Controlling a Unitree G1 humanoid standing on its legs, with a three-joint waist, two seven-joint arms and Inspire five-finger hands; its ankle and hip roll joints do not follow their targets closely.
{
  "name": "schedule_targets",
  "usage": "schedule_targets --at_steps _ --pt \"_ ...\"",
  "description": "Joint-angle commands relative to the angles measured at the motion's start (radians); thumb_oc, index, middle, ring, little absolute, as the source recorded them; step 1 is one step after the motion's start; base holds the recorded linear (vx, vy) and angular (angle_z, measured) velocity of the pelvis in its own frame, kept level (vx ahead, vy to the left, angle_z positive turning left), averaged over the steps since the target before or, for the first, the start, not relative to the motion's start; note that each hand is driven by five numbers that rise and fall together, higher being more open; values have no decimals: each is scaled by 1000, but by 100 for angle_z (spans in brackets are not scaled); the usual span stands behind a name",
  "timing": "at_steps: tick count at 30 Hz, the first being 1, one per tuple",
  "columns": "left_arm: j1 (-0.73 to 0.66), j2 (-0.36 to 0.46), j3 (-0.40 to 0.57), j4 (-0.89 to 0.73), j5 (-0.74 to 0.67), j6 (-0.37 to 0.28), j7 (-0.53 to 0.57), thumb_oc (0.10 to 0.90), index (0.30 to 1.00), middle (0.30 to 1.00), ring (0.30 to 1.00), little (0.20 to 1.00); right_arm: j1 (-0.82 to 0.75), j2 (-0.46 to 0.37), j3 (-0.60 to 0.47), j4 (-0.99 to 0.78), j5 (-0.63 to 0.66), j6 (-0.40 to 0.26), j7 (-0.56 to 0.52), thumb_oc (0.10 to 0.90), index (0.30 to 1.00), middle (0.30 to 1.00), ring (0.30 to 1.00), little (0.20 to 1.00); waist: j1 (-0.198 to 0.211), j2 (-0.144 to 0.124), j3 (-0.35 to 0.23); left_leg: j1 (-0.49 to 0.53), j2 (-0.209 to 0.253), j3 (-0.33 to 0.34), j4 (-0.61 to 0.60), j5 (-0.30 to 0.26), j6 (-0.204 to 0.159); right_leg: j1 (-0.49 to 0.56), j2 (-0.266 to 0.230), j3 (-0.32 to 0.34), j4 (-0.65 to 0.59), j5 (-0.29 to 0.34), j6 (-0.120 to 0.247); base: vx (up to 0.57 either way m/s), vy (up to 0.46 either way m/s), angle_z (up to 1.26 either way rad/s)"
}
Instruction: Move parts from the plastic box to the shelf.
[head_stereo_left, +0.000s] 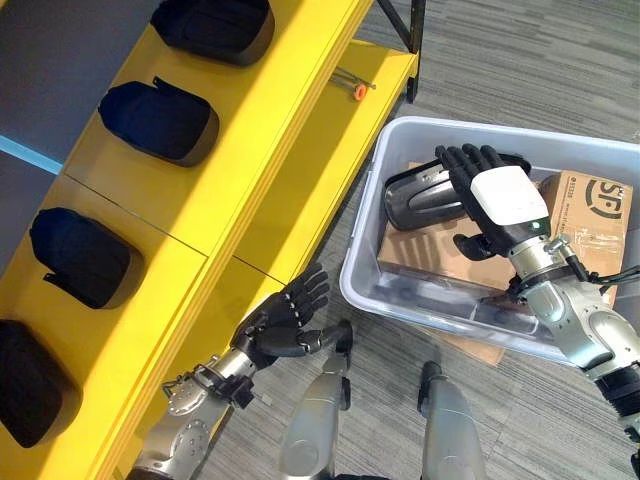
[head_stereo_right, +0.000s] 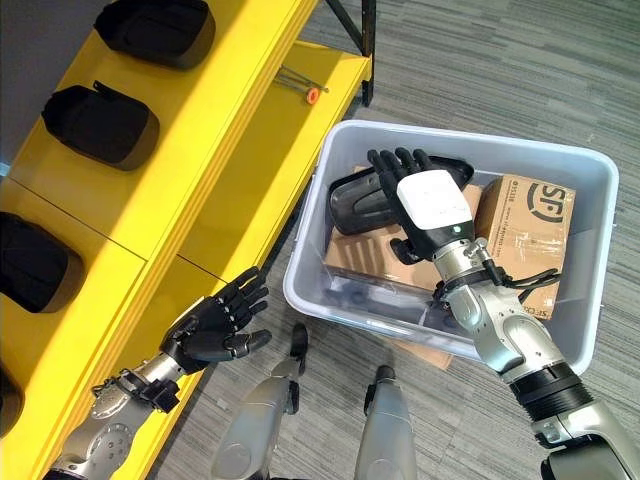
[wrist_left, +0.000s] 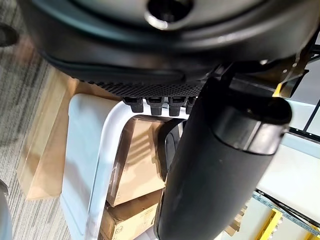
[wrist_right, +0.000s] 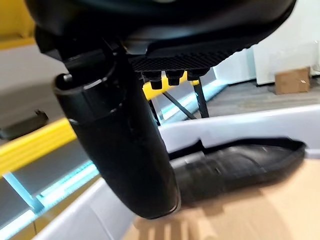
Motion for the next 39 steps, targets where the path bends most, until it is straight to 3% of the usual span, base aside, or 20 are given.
schedule_targets --at_steps 1,12,27,35,39 --pt "11 30 11 -133 -62 -79 -34 900 1000 1000 1000 1000 -176 -51 -32 -65 -34 -9 -106 900 1000 1000 1000 1000 -5 -4 3 -48 40 5 88 -141 -12 114 -24 -23 -83 -32 -45 0 0 0" --pt "18 41 1 -147 -68 -91 -30 900 1000 1000 1000 1000 -237 -73 2 -2 -34 19 -124 900 1000 1000 1000 1000 5 21 4 -118 29 14 104 -136 -3 0 -23 -10 -3 -51 -59 -17 7 -1" --pt "37 76 9 -194 -68 -81 -33 900 1000 1000 1000 1000 -412 -131 80 76 -44 78 -113 900 1000 1000 1000 1000 48 45 4 -227 -4 12 150 -144 10 -134 -34 -14 94 -78 -72 3 -11 2" --pt "41 113 40 -242 -86 -87 -21 900 1000 1000 1000 1000 -566 -163 173 150 -37 111 -92 900 1000 1000 1000 1000 97 55 4 -384 -55 -16 260 -172 34 -274 -24 -9 199 -79 -89 20 -53 7" --pt "34 127 62 -265 -105 -106 4 900 1000 1000 1000 1000 -639 -165 240 203 -3 172 -142 900 1000 1000 1000 1000 123 59 4 -505 -88 -35 339 -189 52 -391 -6 2 290 -84 -98 29 -67 8"
